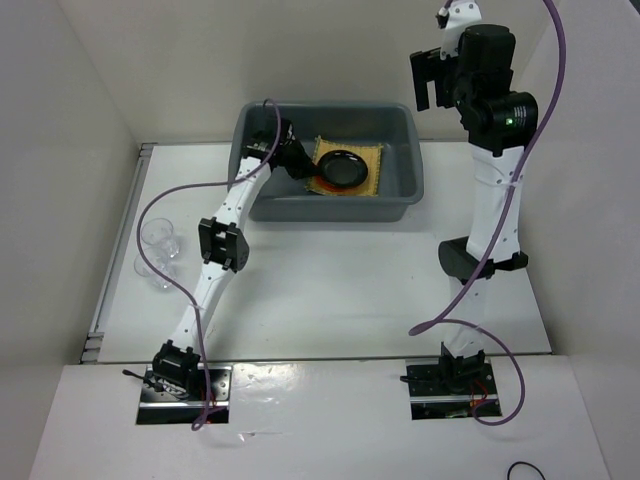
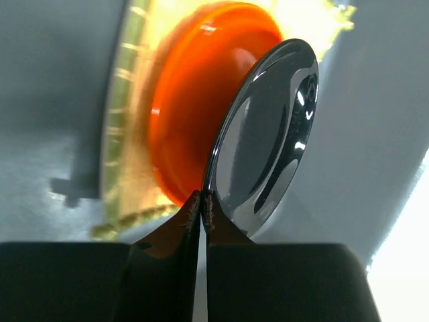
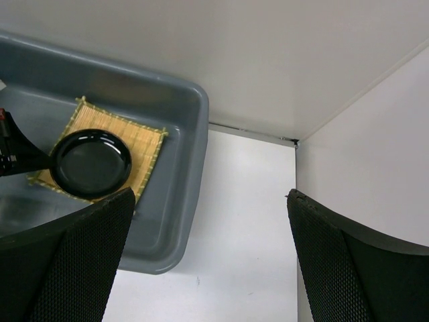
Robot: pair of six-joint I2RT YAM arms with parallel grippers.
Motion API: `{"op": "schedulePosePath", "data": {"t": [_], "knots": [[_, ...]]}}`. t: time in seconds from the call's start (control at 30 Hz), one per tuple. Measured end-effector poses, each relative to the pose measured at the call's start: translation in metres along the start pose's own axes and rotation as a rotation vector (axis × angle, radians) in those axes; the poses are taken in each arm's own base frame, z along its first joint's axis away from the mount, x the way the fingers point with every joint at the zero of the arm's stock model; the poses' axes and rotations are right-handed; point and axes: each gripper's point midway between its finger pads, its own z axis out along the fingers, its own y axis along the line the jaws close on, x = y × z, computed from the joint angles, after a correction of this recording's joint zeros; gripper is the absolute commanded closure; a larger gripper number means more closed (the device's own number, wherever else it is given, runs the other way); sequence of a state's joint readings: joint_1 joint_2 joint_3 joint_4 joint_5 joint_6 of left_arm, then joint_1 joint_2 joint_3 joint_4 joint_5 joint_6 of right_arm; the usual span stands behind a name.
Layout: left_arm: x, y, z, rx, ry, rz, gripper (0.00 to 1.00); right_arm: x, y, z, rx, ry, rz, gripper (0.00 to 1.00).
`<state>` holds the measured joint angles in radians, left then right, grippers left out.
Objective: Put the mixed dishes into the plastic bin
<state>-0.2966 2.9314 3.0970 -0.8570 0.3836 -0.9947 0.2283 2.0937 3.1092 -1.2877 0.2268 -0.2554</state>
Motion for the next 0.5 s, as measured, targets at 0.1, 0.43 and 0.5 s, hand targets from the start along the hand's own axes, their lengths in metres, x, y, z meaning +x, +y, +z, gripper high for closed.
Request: {"op": "schedulePosePath", "data": {"t": [0.1,0.43,0.5], "knots": [[-0.002,0.013,0.005,-0.019,0.005,-0.015,1.0,-0.002,-0.002,-0.004,0.004,-0.007,0.002,0.02],[-0.013,0.017,0.005,0.01,-0.002,-0.038,0.0,0.002,-0.001,-0.003,0.004,0.01,-0.002,0.02],[-0.022,0.013,-0.003,-0.008,-0.048,-0.01,0.0,0.001,-0.001,-0.004,-0.001,0.008,-0.002,0.02]]}}
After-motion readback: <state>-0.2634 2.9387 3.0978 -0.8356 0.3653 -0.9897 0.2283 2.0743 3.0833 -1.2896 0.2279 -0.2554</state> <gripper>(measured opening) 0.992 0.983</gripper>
